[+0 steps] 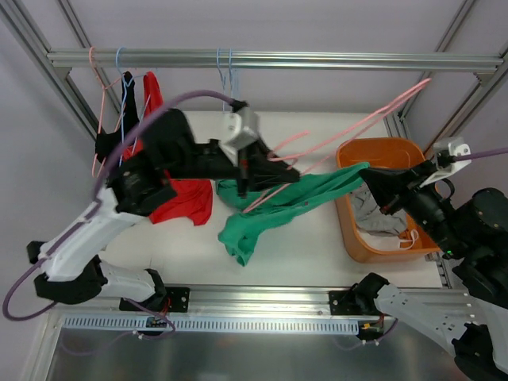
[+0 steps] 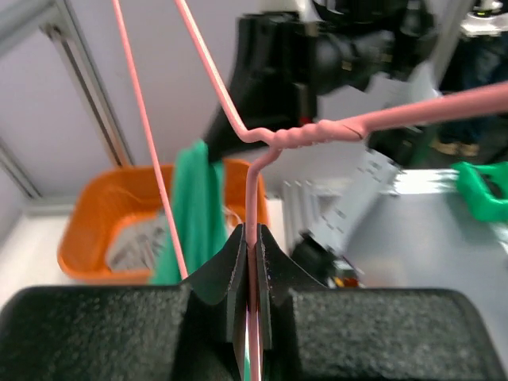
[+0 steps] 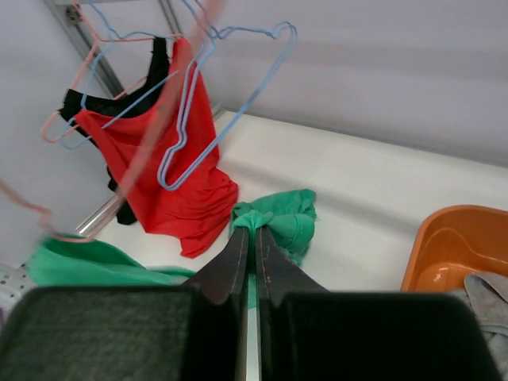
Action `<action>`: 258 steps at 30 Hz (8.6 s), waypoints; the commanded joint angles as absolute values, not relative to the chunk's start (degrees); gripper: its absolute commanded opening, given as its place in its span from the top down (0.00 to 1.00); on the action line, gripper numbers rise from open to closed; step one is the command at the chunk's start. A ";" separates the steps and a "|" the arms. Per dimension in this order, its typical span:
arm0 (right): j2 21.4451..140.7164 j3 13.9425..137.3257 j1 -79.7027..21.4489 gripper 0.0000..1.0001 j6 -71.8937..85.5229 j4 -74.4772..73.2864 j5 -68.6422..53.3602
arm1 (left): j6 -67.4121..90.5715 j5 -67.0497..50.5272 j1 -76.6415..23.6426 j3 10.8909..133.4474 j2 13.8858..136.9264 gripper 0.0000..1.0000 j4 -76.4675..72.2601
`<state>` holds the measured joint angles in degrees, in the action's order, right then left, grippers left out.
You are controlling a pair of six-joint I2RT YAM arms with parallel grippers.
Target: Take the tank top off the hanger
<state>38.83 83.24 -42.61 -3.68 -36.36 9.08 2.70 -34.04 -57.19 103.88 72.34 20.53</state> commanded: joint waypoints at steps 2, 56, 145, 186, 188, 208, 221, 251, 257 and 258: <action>39.46 85.43 -42.28 1.00 -4.22 -44.46 4.12 | -7.57 -12.28 -63.28 100.13 76.38 1.00 -9.95; 50.89 57.66 -44.47 0.01 3.34 -28.04 5.54 | 20.56 -15.90 -21.19 119.43 84.70 1.00 44.21; 97.93 58.80 -48.95 1.00 -0.27 -9.76 9.49 | 12.74 5.71 -15.82 55.83 19.87 0.01 39.99; 70.14 112.53 -3.44 1.00 -16.28 -53.27 27.18 | 15.21 6.42 -15.73 43.95 11.16 0.01 35.68; 68.21 102.43 -2.38 1.00 -15.56 -49.32 25.31 | 15.21 6.50 -15.82 44.03 11.07 0.01 35.68; 70.14 61.35 2.55 1.00 3.16 -36.21 26.02 | 15.29 5.36 -15.73 44.12 12.66 0.01 35.51; 67.08 60.13 3.52 0.01 3.07 -38.93 21.60 | 18.63 1.67 -15.73 62.99 23.45 0.01 42.70; 44.91 66.27 -3.42 0.13 1.85 -30.85 -34.19 | 2.81 -2.54 5.44 114.88 80.94 0.25 55.28; 44.56 66.45 -4.83 0.13 1.85 -30.15 -34.89 | 2.99 -4.04 6.42 115.66 83.32 0.60 54.06; 44.39 66.27 -5.01 0.14 1.85 -30.06 -34.81 | 2.90 -3.69 6.33 116.01 84.10 0.60 54.05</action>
